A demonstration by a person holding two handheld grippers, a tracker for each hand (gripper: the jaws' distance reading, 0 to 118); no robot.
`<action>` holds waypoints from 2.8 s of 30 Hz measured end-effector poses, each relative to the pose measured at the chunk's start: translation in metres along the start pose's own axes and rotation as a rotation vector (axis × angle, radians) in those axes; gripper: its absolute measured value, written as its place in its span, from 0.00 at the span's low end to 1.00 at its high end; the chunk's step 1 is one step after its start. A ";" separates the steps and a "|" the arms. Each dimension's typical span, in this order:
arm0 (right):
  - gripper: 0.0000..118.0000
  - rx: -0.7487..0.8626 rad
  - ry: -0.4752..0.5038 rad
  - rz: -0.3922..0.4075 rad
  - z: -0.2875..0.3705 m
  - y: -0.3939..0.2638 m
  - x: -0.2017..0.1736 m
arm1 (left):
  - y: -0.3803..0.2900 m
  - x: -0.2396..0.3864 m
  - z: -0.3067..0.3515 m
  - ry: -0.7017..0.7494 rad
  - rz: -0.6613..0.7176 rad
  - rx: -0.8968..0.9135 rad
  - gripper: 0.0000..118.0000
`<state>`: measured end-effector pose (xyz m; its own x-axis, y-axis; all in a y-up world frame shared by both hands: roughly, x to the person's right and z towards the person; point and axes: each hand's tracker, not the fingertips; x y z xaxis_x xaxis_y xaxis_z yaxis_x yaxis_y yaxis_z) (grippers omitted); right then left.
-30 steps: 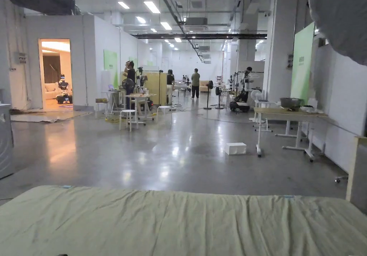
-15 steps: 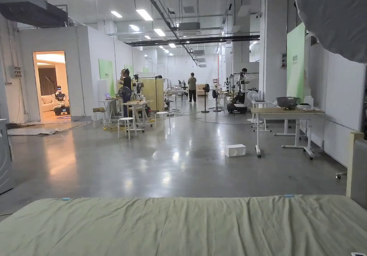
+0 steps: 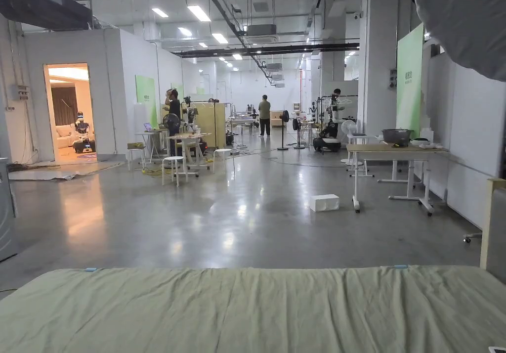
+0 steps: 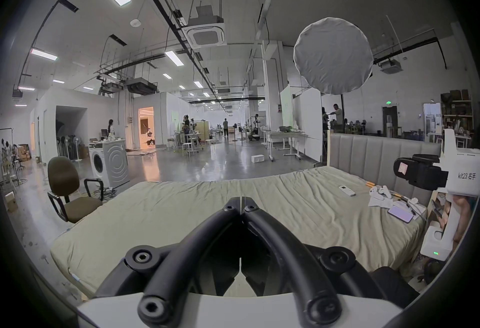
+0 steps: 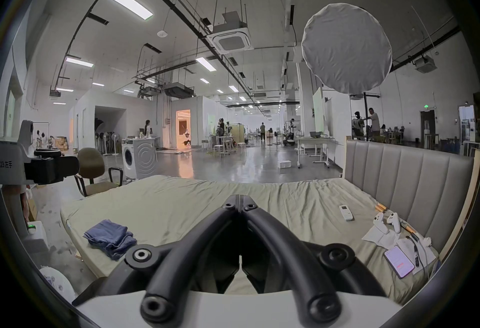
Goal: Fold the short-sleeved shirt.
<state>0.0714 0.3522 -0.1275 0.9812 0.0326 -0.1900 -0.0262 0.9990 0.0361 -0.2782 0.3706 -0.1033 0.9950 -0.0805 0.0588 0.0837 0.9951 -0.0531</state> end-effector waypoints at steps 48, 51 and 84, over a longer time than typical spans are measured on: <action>1.00 -0.015 -0.038 0.069 0.001 -0.001 -0.003 | -0.004 -0.006 -0.002 0.067 -0.020 -0.019 1.00; 1.00 -0.012 -0.041 0.080 0.001 -0.001 -0.003 | -0.005 -0.006 -0.004 0.064 -0.010 -0.023 1.00; 1.00 -0.237 -0.016 -0.442 -0.008 0.033 0.001 | -0.009 -0.012 -0.008 0.056 0.136 -0.047 1.00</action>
<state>0.0704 0.3857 -0.1340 0.9112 -0.3936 -0.1219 0.3515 0.8969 -0.2684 -0.2908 0.3625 -0.1120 0.9987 0.0506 -0.0076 -0.0512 0.9933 -0.1037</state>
